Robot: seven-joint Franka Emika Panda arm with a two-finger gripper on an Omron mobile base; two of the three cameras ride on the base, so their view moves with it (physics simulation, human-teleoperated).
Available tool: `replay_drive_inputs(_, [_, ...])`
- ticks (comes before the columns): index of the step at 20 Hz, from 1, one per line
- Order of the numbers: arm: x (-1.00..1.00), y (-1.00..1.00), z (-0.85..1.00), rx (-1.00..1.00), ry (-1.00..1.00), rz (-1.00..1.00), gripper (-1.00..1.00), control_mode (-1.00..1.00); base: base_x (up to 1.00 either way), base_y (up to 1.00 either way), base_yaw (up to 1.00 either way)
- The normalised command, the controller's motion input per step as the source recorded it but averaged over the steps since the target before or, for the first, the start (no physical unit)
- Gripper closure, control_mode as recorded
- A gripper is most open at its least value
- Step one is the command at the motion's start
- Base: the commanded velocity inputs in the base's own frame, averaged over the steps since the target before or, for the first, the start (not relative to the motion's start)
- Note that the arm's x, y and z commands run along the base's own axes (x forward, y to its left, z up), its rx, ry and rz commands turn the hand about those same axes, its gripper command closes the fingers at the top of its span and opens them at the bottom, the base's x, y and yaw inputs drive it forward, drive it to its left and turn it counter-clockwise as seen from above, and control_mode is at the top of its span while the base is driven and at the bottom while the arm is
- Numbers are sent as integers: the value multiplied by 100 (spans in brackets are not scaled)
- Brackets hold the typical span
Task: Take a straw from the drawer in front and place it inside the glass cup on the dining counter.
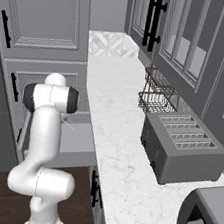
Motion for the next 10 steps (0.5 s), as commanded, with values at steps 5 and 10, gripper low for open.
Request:
replay_drive_inputs(5, [-45, 4, 100, 12, -17, 0, 100, -100, 0, 0, 0])
replay_drive_inputs(10, [-56, 8, 100, 13, -17, -8, 100, -100, 0, 0, 0])
